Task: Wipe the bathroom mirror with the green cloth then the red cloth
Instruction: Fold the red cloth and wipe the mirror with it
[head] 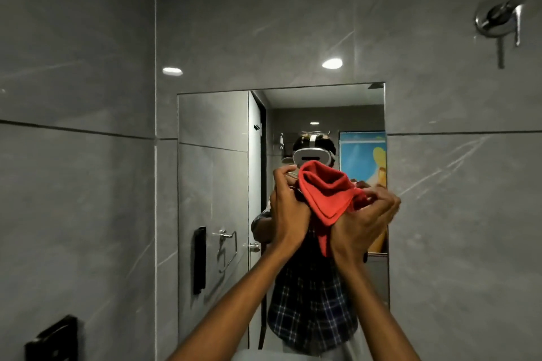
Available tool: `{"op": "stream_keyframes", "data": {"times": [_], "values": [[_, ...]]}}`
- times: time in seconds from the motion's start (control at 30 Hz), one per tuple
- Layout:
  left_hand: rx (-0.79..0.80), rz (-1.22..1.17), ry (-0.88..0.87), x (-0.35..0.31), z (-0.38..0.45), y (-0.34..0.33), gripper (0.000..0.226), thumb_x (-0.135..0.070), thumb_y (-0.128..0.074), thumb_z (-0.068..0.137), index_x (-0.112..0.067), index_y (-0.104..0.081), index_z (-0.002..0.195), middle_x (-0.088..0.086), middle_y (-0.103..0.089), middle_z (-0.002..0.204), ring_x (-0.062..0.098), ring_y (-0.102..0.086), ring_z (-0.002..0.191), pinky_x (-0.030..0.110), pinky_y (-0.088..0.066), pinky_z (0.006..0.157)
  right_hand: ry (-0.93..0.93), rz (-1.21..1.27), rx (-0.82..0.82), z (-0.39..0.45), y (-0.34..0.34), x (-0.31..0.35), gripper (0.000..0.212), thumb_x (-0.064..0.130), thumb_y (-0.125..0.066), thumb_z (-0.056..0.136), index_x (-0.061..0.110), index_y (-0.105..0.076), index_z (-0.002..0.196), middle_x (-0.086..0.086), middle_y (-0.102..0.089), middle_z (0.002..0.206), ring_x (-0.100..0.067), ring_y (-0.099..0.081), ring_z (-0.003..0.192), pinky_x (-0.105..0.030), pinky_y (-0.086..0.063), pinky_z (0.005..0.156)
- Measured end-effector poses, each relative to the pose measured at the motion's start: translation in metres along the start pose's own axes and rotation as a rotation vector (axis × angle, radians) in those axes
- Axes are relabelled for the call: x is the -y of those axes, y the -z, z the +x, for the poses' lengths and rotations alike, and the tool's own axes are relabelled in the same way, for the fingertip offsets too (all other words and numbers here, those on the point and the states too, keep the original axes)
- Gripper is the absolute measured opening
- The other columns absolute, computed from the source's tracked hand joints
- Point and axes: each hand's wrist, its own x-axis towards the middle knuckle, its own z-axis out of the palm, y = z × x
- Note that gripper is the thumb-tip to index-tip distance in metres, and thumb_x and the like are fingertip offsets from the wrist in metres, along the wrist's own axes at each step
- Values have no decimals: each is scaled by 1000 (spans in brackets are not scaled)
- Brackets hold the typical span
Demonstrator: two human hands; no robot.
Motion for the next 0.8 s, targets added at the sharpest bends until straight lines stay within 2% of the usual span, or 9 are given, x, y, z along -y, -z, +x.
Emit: {"op": "stream_keyframes", "data": {"times": [0.1,0.2,0.27,0.33,0.4,0.47,0.6,0.7,0.8], "values": [[-31,-37,1,8,2,1,57,13,-62,81,-32,-39,108,-8,-63,90,-5,-67,72,14,-55,56,-32,17,51,0,3,5,25,19,-68,77,16,-43,73,10,-43,67,-24,-51,64,-65,-48,83],[-2,0,-41,5,8,3,53,15,-62,76,-27,-40,100,-1,-60,86,4,-57,54,21,-51,47,63,85,67,9,8,12,28,24,-65,74,15,-47,55,15,-42,54,-16,-37,54,-62,-46,71],[12,44,-96,0,12,7,43,9,-67,74,-24,-46,92,-4,-60,79,4,-55,54,18,-48,49,185,16,107,13,9,16,19,31,-69,76,17,-62,66,15,-59,66,-16,-48,71,-55,-46,81],[27,47,-119,-2,18,10,29,-5,-75,75,-21,-56,89,-6,-65,76,6,-57,58,22,-52,55,358,-174,166,15,4,14,22,36,-70,81,20,-70,96,2,-75,98,-21,-55,101,-53,-43,95],[44,64,-137,-2,23,14,26,-19,-80,79,-21,-63,98,-5,-71,85,12,-61,63,30,-59,63,487,-406,252,12,-4,8,44,38,-63,92,18,-59,131,-12,-62,138,-27,-48,130,-58,-36,113],[55,167,-204,2,24,22,29,-31,-78,84,-26,-66,109,-10,-73,99,4,-63,67,18,-58,69,570,-548,349,10,-11,6,60,40,-45,104,11,-37,155,-19,-34,163,-34,-30,153,-56,-15,128],[-123,611,-595,26,25,72,28,-40,-55,101,-23,-64,121,-8,-64,116,2,-63,84,8,-53,64,766,-658,516,23,-12,-2,71,48,-4,108,4,-17,162,-23,-17,169,-36,-13,159,-51,-2,130],[-264,877,-683,67,37,138,51,-38,-44,102,-11,-46,146,14,-47,146,26,-48,126,38,-57,89,605,-680,453,28,-16,-5,69,47,-9,107,9,-8,164,-18,-9,173,-31,-6,161,-55,-7,130],[-194,977,-521,100,47,189,70,-38,-32,103,-6,-16,163,20,-19,171,26,-8,162,59,-26,125,308,-641,240,14,-55,25,70,50,-17,106,16,5,164,-15,-5,173,-32,-5,161,-59,-13,128]]}}
